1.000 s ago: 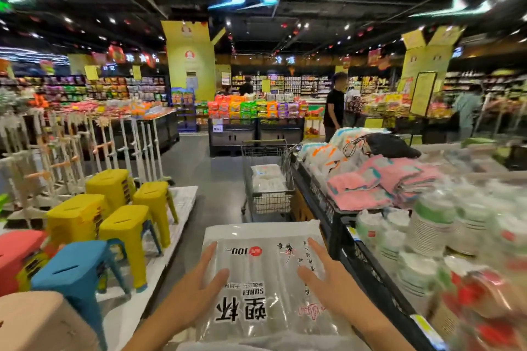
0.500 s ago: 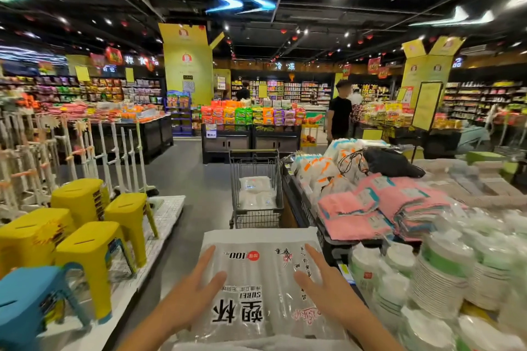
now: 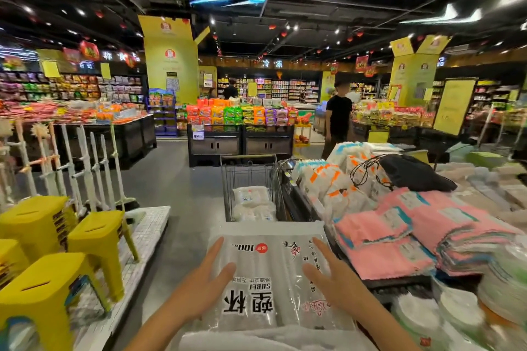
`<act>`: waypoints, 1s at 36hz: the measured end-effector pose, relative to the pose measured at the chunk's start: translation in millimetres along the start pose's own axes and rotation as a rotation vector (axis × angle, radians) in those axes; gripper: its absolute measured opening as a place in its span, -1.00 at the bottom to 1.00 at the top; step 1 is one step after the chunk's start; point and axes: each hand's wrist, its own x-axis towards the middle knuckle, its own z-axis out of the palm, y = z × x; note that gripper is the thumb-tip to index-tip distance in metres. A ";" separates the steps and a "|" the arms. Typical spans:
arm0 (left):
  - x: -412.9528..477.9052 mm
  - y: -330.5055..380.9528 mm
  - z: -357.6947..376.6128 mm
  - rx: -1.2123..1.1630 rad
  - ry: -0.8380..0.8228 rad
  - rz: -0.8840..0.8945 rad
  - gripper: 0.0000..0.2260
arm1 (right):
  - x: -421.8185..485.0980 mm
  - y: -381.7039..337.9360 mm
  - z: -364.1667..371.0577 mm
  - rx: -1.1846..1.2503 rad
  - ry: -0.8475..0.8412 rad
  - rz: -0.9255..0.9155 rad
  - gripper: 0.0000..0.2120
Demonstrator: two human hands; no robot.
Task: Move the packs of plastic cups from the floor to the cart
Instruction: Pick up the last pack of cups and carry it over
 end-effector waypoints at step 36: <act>595.5 -81.3 -37.1 -0.009 0.062 -0.142 -0.42 | 622.4 85.0 47.1 -0.065 -0.088 -0.025 -0.30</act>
